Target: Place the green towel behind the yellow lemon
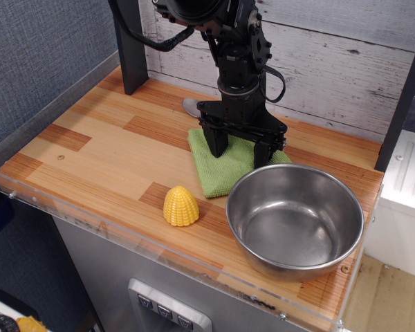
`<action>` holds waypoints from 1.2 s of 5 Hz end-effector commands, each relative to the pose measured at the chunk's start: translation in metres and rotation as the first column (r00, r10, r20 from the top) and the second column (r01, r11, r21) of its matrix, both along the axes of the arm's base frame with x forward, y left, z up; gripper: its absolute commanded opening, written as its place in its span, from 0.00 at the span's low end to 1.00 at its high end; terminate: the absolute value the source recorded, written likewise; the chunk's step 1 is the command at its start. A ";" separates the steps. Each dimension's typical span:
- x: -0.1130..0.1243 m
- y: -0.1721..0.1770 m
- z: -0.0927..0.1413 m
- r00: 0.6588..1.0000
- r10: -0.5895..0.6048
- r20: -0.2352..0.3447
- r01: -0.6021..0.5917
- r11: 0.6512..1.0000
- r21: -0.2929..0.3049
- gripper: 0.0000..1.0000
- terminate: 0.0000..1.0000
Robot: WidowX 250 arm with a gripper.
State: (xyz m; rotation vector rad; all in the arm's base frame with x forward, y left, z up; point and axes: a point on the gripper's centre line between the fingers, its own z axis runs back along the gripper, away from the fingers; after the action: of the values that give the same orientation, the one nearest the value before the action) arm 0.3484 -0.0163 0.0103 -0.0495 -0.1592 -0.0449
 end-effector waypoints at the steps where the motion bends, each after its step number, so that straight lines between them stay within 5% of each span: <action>1: -0.001 0.010 0.036 0.998 -0.001 0.058 0.004 0.999 -0.043 1.00 0.00; 5: -0.002 0.004 0.125 0.981 0.023 0.190 -0.020 1.000 -0.014 1.00 0.00; 6: -0.006 0.004 0.130 0.977 0.022 0.211 -0.022 1.000 0.000 1.00 0.00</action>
State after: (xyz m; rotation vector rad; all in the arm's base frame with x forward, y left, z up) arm 0.3474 -0.0116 0.1233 -0.0393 -0.3161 -0.0189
